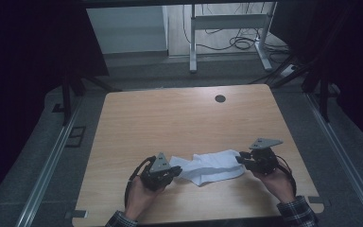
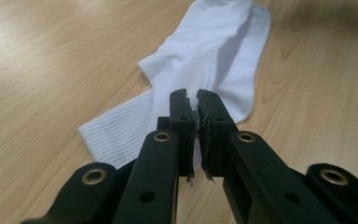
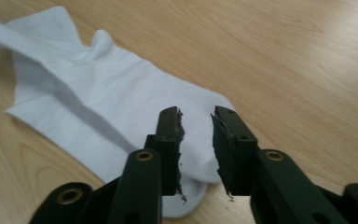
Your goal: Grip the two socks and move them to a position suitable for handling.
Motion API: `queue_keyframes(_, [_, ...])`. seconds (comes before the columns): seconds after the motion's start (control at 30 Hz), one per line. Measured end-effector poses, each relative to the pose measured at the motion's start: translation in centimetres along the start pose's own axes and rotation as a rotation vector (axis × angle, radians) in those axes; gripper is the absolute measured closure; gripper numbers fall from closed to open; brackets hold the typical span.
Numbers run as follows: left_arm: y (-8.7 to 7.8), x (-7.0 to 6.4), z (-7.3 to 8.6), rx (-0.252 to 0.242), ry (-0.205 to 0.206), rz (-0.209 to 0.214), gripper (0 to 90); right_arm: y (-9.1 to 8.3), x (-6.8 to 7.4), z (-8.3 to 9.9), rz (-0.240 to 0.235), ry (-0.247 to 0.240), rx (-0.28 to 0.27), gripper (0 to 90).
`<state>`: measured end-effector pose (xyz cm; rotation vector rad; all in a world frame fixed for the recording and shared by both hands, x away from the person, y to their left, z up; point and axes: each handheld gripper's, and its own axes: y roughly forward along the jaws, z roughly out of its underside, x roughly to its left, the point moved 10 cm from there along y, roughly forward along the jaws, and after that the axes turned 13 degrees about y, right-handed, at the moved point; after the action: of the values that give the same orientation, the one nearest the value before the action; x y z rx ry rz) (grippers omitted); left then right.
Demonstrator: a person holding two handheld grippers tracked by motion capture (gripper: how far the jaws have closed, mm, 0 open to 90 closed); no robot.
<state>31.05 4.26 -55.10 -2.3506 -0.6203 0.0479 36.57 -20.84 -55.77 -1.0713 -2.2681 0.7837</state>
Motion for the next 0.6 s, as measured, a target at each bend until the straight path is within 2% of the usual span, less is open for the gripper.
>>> queue_keyframes(0.07, [0.4,0.6,0.3,0.013,-0.022,0.001,85.2,0.4,0.7,0.3,-0.036,0.000,0.009,62.4])
queue_keyframes(0.17, [0.8,1.4,0.5,0.019,-0.051,0.005,85.2,1.3,1.2,0.8,-0.053,-0.028,0.023,55.4])
queue_keyframes(0.3, [1.2,2.5,0.7,0.028,-0.076,-0.002,85.2,2.4,1.1,1.7,-0.036,-0.064,0.055,52.8])
queue_keyframes(0.4, [1.7,3.0,0.8,0.040,-0.087,-0.006,85.3,3.0,0.6,2.2,0.006,-0.088,0.076,60.2])
queue_keyframes(0.47, [1.9,3.3,0.8,0.047,-0.090,-0.008,85.3,3.0,0.3,2.2,0.034,-0.101,0.069,72.9])
queue_keyframes(0.53, [2.2,3.4,0.8,0.051,-0.089,-0.008,85.4,2.8,0.2,2.3,0.026,-0.096,0.075,83.0])
queue_keyframes(0.6, [2.3,3.5,0.6,0.050,-0.088,-0.009,85.5,2.6,0.2,2.3,0.029,-0.097,0.082,87.5])
